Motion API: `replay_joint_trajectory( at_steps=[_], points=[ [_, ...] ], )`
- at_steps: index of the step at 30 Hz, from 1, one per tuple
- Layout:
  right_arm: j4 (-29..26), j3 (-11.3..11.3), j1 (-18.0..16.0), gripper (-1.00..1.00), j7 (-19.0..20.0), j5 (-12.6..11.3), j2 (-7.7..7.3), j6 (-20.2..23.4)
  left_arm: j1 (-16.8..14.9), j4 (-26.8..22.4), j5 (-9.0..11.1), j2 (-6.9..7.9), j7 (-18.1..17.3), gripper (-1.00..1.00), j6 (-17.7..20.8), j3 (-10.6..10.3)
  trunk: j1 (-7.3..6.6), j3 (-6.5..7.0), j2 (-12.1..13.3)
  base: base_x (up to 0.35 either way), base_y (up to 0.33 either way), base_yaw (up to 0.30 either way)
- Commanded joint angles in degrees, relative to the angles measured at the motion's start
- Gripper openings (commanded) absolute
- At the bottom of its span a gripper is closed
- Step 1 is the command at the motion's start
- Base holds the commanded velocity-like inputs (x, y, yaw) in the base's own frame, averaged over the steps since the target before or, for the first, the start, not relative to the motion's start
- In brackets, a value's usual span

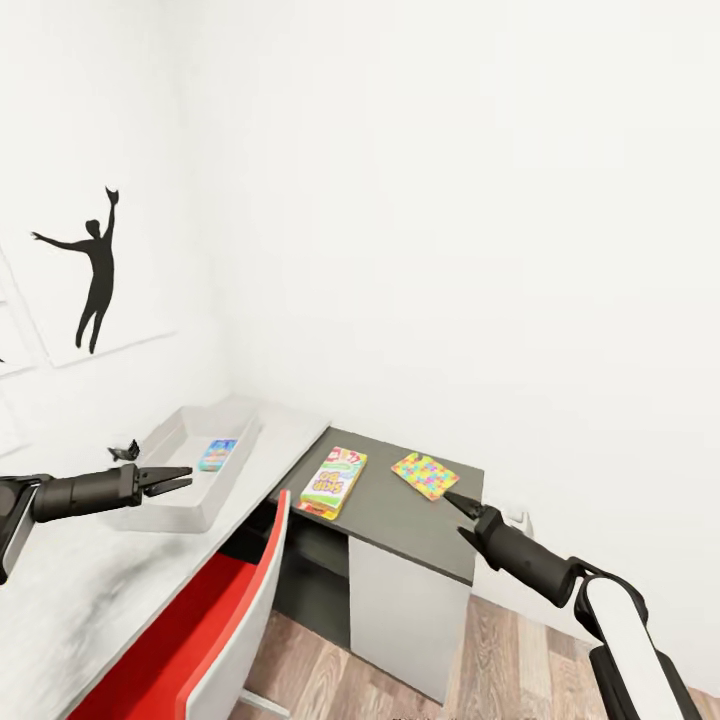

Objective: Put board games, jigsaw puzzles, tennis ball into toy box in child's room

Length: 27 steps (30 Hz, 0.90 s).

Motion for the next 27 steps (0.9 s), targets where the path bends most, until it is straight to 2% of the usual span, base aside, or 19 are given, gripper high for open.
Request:
replay_joint_trajectory(
  at_steps=[1, 4, 27],
  points=[
    [0.00, -0.05, -0.07, 1.00, -0.22, -0.28, -0.03, 0.27, -0.04, -0.03, -0.03, 0.03, -0.24, 1.00, 0.61, 0.00, -0.19, 0.05, 0.29, 0.000, 0.000, -0.276],
    [0.17, -0.05, -0.07, 1.00, -0.22, -0.28, -0.08, 0.27, -0.02, -0.03, -0.03, 0.03, -0.24, 1.00, 0.61, 0.00, -0.85, 0.59, 1.49, 0.000, 0.000, -0.276],
    [1.77, -1.79, -0.08, 1.00, -0.15, -0.28, -0.19, 0.27, -0.01, -0.03, -0.03, -0.06, -0.24, 1.00, 0.35, -0.17, -0.85, 0.59, 1.49, -0.006, 0.000, -0.277]
  ],
)
